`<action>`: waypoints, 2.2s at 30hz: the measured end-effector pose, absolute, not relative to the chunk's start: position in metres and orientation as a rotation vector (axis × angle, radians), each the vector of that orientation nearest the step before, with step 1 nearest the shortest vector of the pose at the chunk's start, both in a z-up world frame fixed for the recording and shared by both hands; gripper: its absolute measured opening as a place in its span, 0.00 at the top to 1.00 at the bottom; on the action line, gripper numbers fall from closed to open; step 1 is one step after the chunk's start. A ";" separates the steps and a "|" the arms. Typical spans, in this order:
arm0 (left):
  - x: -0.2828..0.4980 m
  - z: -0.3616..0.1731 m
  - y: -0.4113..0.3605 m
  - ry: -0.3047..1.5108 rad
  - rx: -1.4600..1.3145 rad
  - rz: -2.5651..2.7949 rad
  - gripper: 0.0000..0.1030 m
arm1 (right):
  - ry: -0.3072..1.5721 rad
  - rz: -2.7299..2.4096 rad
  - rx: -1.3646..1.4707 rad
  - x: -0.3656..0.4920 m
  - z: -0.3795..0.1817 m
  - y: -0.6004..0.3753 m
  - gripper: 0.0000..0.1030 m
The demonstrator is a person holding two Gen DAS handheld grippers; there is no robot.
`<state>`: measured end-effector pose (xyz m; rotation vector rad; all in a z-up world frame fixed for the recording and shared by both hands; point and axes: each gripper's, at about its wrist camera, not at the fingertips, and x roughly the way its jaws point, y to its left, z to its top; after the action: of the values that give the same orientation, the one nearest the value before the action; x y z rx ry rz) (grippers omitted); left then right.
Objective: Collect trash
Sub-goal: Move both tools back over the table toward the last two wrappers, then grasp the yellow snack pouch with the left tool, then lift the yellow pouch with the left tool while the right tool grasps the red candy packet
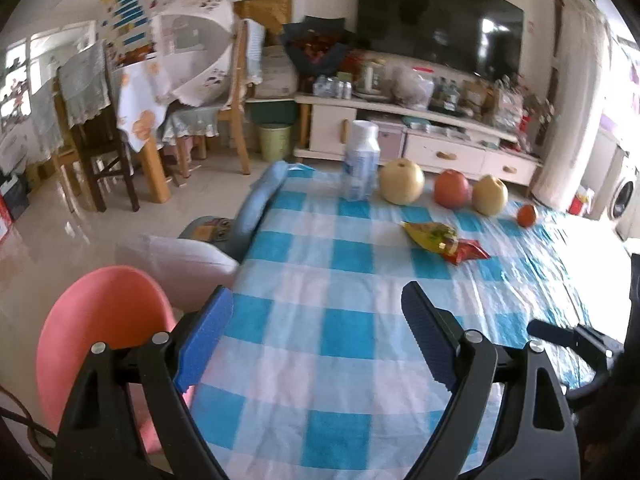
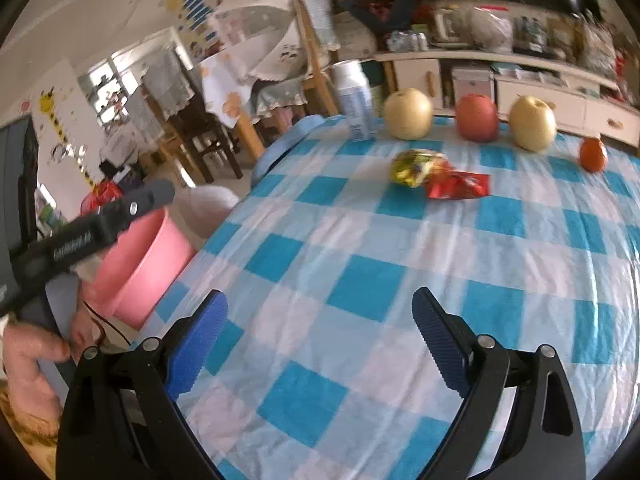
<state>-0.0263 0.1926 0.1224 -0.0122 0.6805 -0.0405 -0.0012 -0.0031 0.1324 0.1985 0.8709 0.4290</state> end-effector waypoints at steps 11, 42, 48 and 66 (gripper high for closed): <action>0.003 0.122 0.123 0.711 -0.002 -0.120 0.15 | 0.866 0.257 0.251 0.025 0.134 -0.091 0.10; 0.172 0.025 0.020 0.986 -0.042 -0.093 0.55 | 0.944 0.186 0.398 0.035 0.123 -0.160 0.10; 0.145 0.024 0.010 1.009 -0.026 -0.185 0.58 | 0.939 0.176 0.403 0.034 0.124 -0.166 0.10; 0.004 0.029 0.036 0.993 -0.109 -0.318 0.60 | 1.074 0.300 0.318 0.030 0.101 -0.134 0.10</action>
<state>0.0044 0.0355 0.0286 -0.1095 0.9927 -0.3180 0.0300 -0.1339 0.1006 0.3178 1.0737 0.3003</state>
